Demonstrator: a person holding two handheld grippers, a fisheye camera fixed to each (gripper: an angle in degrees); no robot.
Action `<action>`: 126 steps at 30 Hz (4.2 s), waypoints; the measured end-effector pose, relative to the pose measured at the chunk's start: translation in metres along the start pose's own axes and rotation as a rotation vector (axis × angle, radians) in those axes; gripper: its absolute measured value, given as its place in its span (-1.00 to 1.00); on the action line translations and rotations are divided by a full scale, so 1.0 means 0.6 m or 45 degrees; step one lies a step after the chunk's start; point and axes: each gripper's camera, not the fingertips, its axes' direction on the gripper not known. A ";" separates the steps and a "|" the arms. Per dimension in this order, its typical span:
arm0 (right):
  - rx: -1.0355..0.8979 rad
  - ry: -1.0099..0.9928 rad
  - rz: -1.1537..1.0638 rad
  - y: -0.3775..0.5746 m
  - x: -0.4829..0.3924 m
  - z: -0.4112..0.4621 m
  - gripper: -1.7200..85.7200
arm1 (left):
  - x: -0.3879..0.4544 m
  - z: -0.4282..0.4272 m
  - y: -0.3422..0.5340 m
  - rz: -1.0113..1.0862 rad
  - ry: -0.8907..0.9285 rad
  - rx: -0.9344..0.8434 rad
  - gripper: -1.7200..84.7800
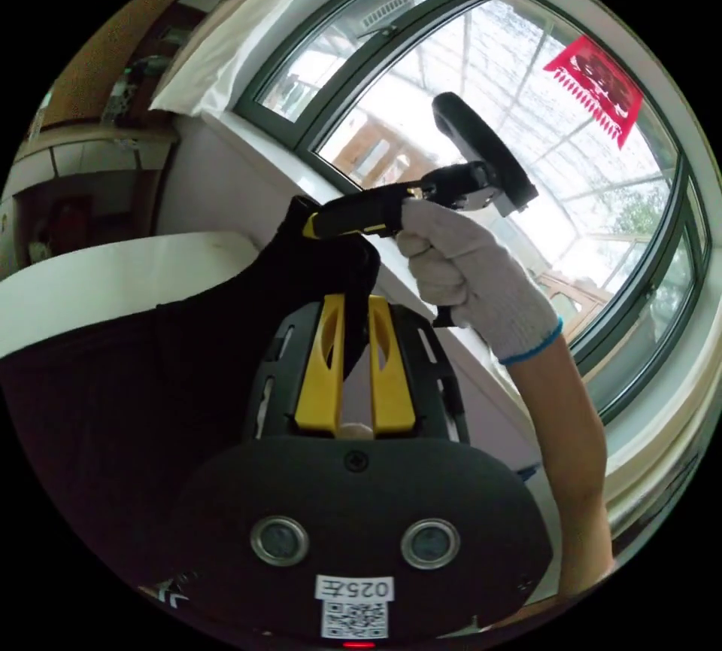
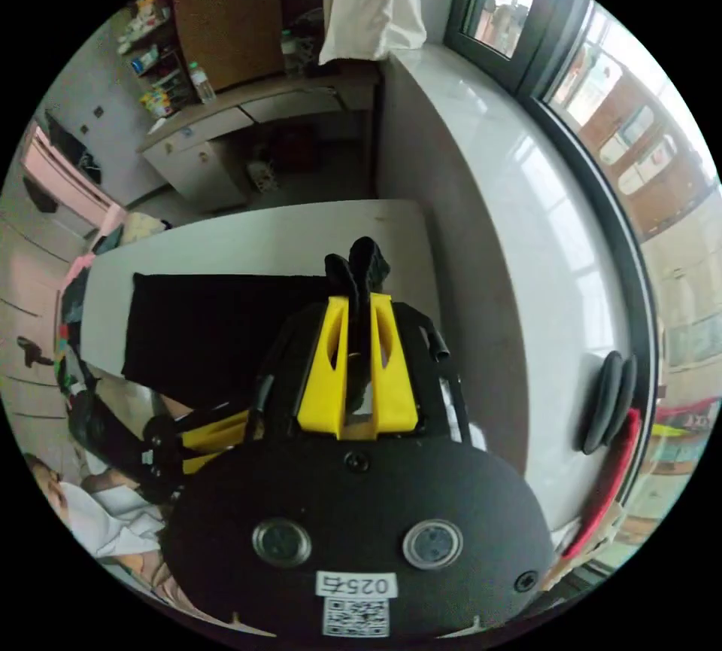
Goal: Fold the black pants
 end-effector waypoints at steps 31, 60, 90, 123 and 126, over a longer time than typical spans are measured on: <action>-0.403 -0.636 -0.414 -0.093 -0.142 0.340 -0.80 | -0.323 -0.332 0.287 -0.672 -0.161 0.181 -0.92; 0.026 -0.698 -0.081 -0.037 0.278 0.361 -0.55 | 0.003 -0.021 0.309 -0.218 -0.351 0.040 -0.82; 0.182 -1.128 0.251 0.050 0.413 0.357 -0.92 | 0.021 -0.186 0.339 -0.180 -0.091 0.142 -1.00; 0.041 -0.999 -0.633 -0.233 -0.247 0.370 -0.60 | -0.451 -0.880 0.411 -0.820 -0.555 0.705 -0.95; -0.019 -0.741 -0.648 -0.197 -0.203 0.376 -0.57 | -0.379 -0.784 0.362 -0.571 -0.383 0.482 -0.93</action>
